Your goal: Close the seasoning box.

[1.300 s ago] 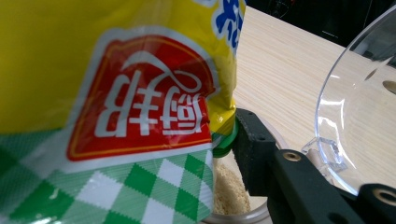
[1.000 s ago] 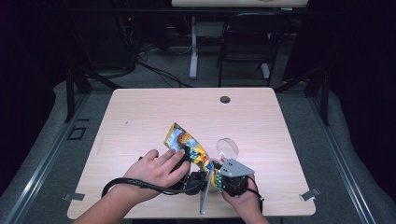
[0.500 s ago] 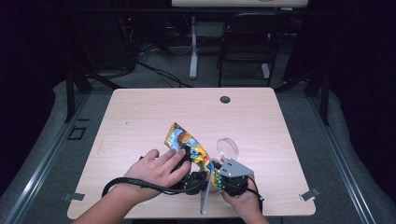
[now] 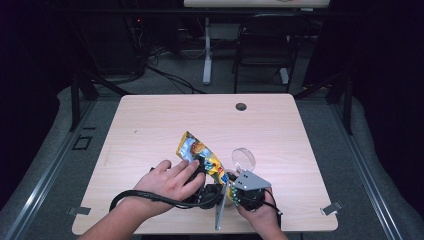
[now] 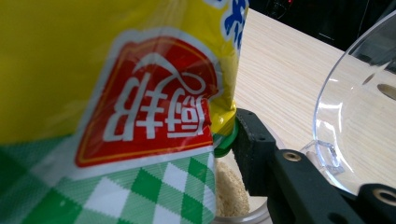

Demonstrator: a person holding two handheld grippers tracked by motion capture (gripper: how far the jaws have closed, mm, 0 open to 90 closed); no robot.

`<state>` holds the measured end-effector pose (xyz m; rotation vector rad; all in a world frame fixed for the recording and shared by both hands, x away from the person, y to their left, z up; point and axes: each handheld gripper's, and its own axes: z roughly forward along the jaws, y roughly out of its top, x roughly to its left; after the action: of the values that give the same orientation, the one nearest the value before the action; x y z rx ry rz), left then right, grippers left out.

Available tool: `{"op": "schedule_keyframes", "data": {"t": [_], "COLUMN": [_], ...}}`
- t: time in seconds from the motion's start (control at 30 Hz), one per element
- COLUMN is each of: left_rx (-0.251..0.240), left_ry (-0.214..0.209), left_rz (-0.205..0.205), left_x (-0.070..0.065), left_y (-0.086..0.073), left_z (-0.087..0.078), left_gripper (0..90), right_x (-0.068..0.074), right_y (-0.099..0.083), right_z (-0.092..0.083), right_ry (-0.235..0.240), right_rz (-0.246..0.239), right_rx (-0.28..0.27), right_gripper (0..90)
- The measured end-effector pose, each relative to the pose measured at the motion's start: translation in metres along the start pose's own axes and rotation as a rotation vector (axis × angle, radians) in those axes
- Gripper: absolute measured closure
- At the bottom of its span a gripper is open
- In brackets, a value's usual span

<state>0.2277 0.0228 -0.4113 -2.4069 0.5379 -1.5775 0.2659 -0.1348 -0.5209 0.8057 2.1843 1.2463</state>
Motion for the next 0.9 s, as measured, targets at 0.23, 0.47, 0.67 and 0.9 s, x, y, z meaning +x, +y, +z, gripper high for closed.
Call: {"op": "schedule_keyframes", "data": {"t": [0.23, 0.47, 0.67, 0.9], "left_rx": [-0.002, -0.001, -0.003, -0.004], "left_ry": [0.003, 0.002, 0.002, 0.008], "left_rz": [0.001, 0.004, -0.001, 0.006], "left_x": [0.0007, 0.0015, 0.0015, 0.0027], "left_y": [0.0008, 0.0016, 0.0015, 0.0019], "left_z": [0.0002, 0.0002, 0.0005, -0.0001], "left_gripper": [86.7, 86.7, 86.7, 86.7], "right_x": [-0.0003, -0.0008, -0.0008, -0.0006], "right_y": [-0.0001, -0.0002, -0.0001, 0.0], "right_z": [-0.0002, -0.0002, -0.0004, -0.0007], "right_ry": [0.001, -0.001, 0.001, 0.001], "right_rz": [-0.002, -0.005, -0.003, -0.004], "right_rx": [0.002, 0.001, -0.001, -0.002], "right_gripper": [71.1, 71.1, 71.1, 71.1]}}
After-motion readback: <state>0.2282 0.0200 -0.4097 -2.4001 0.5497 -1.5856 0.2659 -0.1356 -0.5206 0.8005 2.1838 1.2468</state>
